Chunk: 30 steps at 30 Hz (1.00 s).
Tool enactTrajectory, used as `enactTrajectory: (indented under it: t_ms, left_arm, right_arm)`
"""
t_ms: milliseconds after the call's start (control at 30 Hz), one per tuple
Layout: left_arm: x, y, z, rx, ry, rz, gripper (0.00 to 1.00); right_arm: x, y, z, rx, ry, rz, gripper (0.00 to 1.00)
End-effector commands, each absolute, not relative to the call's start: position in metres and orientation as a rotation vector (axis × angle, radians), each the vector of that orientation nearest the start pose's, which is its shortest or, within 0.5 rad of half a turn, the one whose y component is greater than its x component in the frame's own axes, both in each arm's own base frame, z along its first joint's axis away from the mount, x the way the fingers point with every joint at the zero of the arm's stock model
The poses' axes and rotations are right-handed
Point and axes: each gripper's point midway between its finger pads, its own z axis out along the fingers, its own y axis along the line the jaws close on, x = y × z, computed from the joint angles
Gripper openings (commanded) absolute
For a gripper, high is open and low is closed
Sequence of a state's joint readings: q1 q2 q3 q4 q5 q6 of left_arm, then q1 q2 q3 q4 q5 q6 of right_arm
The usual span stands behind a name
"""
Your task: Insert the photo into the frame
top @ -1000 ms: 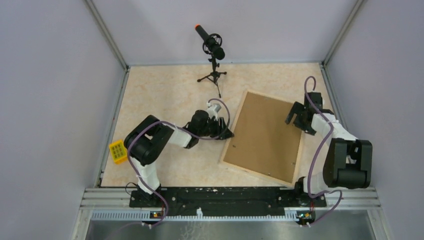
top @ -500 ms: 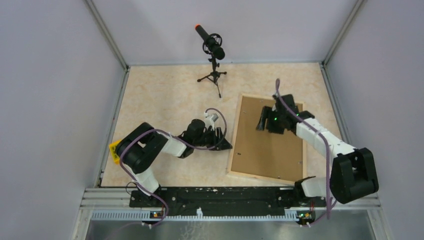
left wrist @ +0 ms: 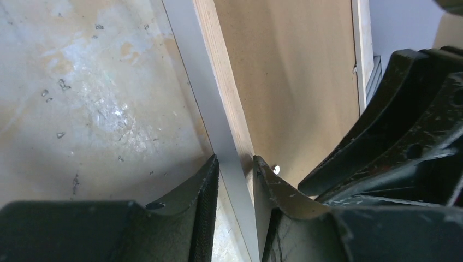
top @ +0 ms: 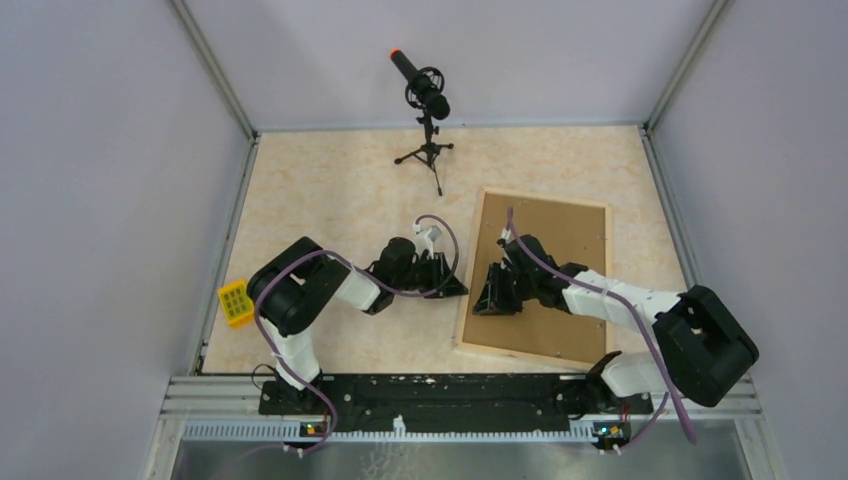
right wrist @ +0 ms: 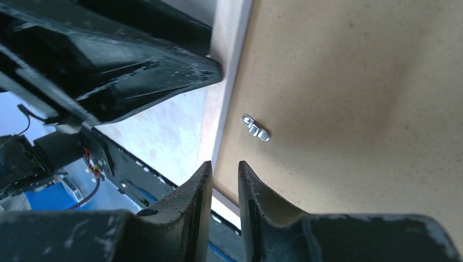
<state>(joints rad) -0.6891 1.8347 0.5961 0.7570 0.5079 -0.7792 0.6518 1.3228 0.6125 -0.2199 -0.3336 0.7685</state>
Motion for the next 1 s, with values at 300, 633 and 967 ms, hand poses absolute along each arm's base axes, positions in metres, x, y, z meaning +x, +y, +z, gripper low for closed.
enactTrajectory:
  t_ms: [300, 633, 967]
  left_arm:
    - [0.236, -0.335, 0.026, 0.23, 2.3, -1.328, 0.34]
    - [0.236, -0.334, 0.026, 0.227, 2.299, -1.327, 0.32]
    - [0.234, -0.335, 0.025, 0.234, 2.302, -1.324, 0.29]
  right_arm:
    - [0.202, 0.243, 0.032, 0.268, 2.601, 0.829, 0.25]
    - [0.22, 0.249, 0.031, 0.377, 2.518, 0.856, 0.25]
    - [0.236, 0.26, 0.038, 0.447, 2.437, 0.928, 0.25]
